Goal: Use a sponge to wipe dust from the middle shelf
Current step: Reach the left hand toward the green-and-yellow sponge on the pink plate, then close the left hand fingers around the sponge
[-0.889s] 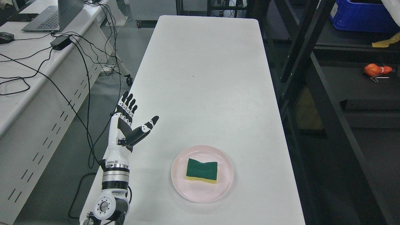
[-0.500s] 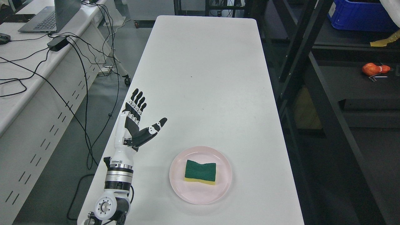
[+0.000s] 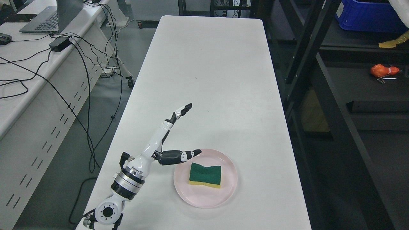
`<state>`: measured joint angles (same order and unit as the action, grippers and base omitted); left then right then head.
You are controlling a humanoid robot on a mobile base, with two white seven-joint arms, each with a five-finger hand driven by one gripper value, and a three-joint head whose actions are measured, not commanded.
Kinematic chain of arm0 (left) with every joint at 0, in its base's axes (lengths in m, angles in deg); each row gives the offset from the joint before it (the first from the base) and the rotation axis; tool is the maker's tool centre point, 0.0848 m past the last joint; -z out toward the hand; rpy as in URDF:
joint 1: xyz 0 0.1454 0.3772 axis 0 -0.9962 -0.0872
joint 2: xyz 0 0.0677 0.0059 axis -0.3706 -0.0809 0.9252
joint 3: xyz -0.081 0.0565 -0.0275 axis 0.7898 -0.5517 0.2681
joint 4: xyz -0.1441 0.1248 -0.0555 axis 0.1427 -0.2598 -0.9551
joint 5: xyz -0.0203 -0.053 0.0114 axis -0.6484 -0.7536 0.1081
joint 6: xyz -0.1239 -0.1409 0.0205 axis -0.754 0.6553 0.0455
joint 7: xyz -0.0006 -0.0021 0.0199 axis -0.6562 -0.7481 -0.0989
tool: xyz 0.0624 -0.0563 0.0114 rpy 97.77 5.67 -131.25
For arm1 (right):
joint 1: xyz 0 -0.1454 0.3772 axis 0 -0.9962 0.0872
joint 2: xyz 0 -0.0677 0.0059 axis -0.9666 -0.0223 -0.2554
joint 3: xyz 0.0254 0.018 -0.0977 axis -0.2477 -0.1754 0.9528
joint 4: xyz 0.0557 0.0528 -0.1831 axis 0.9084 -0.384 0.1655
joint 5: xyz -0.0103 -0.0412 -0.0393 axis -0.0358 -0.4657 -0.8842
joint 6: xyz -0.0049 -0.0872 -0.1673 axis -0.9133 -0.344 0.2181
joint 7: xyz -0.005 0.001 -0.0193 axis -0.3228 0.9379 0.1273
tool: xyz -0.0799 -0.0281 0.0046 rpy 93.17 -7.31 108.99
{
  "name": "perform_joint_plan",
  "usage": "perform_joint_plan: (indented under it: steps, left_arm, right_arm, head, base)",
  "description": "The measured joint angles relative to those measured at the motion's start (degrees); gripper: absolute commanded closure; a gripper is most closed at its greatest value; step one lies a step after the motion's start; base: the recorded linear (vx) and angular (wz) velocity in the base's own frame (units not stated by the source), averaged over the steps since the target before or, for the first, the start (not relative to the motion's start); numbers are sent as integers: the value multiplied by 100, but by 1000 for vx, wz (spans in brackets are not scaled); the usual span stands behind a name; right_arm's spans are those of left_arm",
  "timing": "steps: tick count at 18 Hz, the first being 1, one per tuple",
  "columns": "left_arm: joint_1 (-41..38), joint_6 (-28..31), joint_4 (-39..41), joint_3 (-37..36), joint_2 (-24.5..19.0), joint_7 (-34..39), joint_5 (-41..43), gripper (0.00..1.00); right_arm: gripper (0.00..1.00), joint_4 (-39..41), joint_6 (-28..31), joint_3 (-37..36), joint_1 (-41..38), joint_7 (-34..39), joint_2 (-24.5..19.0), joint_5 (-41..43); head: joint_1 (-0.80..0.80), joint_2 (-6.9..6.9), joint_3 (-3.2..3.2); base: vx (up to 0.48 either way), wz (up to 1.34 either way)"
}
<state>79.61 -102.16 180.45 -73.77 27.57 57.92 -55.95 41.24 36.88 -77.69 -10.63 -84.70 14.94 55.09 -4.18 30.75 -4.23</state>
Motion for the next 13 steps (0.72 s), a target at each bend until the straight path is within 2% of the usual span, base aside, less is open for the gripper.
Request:
perform_joint_plan:
  steps: [6,13]
  left_arm:
    - [538,-700,-30,-290,-636,-816,1743,5]
    - [1440,-841,6,-1075,-1442,-1131,2537,6]
  right_arm:
    - [0,0,0,0,-1,0,0,0]
    - [0,0,0,0,-1,0,0,0]
  head:
    - [0,0,0]
    - [0,0,0]
  base:
    - [0,0]
    - [0,6]
